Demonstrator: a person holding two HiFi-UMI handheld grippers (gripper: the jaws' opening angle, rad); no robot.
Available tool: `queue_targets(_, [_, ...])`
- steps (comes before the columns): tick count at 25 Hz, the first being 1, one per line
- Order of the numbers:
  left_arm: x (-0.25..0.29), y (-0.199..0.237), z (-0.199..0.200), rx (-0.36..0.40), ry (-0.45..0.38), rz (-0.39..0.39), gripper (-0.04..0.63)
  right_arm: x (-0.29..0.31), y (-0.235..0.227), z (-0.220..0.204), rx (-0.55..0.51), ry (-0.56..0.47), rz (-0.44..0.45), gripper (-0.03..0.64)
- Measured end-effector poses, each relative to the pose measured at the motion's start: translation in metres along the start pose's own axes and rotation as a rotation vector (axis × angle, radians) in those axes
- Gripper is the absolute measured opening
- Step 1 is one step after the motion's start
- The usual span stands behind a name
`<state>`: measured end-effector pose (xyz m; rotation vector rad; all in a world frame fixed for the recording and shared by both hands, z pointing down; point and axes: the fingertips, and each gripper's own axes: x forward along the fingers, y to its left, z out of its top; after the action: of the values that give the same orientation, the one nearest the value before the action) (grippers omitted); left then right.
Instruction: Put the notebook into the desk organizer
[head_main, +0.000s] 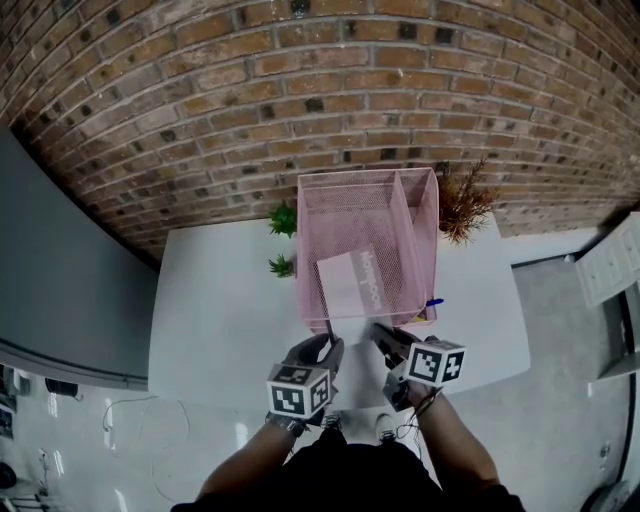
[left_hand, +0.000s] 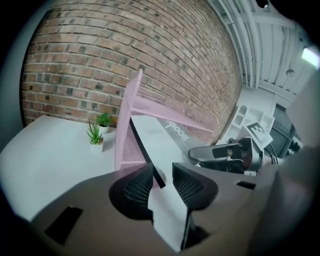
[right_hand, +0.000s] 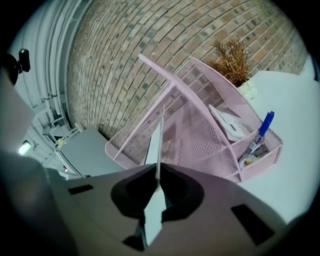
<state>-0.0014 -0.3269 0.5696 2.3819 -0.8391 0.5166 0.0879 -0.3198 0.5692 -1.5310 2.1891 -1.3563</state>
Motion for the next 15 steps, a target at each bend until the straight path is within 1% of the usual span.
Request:
queue_targets(5, [0.000, -0.009, 0.014, 0.063, -0.042, -0.051, 0.120, 0.005, 0.002, 0.009, 0.011, -0.050, -0.024, 0.015])
queue_targets(11, [0.011, -0.018, 0.026, 0.135, -0.095, -0.102, 0.120, 0.011, 0.001, 0.013, -0.003, -0.072, -0.056, 0.018])
queue_targets(15, [0.020, -0.025, 0.028, 0.194, -0.100, -0.113, 0.120, 0.013, 0.001, 0.018, -0.010, -0.093, -0.078, 0.020])
